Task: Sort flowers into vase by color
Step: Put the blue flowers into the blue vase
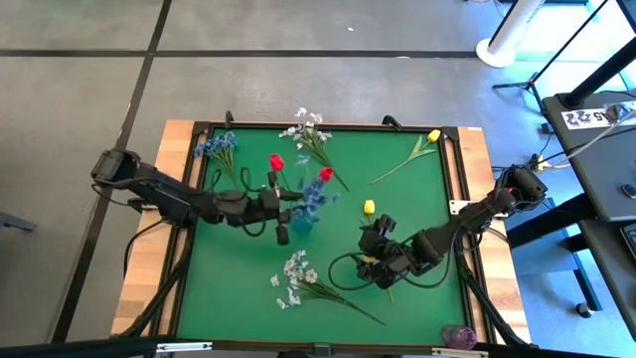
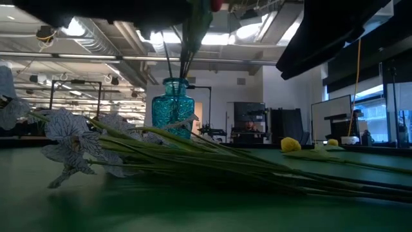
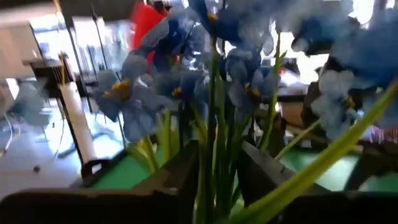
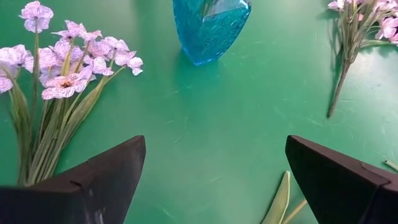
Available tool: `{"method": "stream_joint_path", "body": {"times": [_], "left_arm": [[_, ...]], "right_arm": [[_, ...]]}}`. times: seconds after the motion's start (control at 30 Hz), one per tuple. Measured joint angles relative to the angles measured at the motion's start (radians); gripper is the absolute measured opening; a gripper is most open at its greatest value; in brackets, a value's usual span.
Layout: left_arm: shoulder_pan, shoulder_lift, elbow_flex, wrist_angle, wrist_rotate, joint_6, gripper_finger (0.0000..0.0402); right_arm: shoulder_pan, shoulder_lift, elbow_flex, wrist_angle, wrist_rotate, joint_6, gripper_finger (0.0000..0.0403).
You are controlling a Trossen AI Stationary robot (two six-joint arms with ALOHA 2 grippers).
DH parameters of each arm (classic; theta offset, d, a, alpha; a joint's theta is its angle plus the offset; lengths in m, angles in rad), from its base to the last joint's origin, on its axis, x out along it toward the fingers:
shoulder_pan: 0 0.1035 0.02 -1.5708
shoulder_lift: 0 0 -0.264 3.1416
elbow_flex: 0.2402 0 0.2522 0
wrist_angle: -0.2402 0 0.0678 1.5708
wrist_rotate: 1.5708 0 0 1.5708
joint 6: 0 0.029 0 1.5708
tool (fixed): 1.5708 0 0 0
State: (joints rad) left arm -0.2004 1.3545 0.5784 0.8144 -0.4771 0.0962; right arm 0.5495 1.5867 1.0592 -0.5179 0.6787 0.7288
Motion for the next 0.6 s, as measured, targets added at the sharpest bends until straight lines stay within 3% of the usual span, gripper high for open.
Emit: {"method": "stream_joint_path", "body": {"times": [0.3,0.6], "left_arm": [[-0.009,-0.050,0.319,-0.901,-0.020,-0.169,0.0148],[-0.039,-0.050,0.456,-1.138,-0.020,-0.141,0.0168]], "right_arm": [[0.000,0.000,0.000,0.000,-0.017,0.006,0.0388],[0.000,0.000,0.000,0.000,-0.018,0.007,0.0388]]}}
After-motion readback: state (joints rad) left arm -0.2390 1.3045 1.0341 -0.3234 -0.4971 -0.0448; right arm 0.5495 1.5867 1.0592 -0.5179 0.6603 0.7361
